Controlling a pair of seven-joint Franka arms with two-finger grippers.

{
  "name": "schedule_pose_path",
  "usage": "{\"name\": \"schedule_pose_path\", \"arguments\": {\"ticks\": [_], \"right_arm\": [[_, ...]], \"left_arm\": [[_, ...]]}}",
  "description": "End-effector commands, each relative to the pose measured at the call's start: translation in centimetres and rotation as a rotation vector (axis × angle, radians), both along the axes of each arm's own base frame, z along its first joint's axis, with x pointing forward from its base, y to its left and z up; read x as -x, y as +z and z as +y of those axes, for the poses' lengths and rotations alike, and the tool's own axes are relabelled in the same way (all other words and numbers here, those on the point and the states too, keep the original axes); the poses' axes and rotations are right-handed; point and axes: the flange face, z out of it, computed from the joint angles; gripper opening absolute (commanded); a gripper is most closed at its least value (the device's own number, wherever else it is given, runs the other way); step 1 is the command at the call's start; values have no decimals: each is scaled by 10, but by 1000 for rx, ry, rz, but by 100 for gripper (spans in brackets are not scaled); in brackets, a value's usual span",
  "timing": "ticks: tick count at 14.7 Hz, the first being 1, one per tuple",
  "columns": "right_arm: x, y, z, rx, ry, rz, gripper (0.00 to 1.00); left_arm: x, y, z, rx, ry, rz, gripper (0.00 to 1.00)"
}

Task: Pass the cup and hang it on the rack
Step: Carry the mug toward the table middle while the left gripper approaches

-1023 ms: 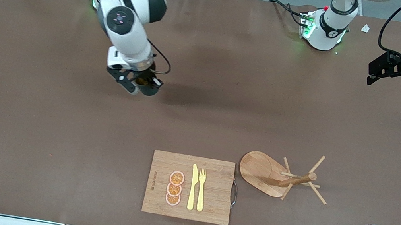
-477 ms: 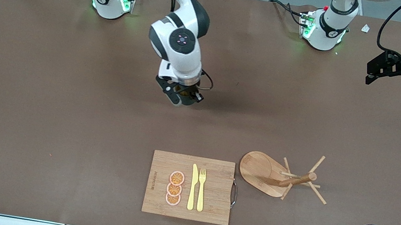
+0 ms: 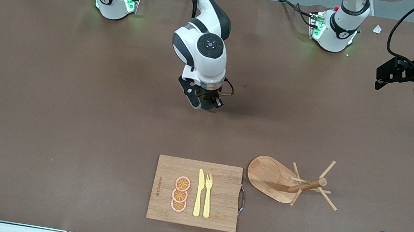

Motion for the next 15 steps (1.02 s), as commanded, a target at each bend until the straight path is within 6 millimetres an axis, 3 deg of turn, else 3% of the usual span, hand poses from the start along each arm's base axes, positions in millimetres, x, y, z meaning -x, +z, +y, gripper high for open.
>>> {"name": "schedule_pose_path", "arguments": {"ticks": [1, 4, 7, 12, 13, 14, 15], "right_arm": [[7, -3, 19, 8, -52, -9, 0], [14, -10, 36, 5, -65, -12, 0], [33, -23, 55, 12, -64, -8, 0], [42, -40, 66, -3, -74, -29, 0], [43, -41, 66, -3, -73, -30, 5], [42, -41, 66, -3, -73, -30, 27], [42, -41, 66, -3, -73, -30, 58]], "left_arm": [[-4, -3, -5, -3, 0, 7, 100], [-5, -6, -6, -4, -2, 11, 100], [-6, -8, -6, -3, 0, 16, 100], [-7, -10, -6, -5, 41, 20, 100], [-6, -9, -7, -5, 47, 18, 100], [-6, -8, -8, -5, 46, 15, 100], [-6, -8, -8, -5, 46, 15, 100]]}}
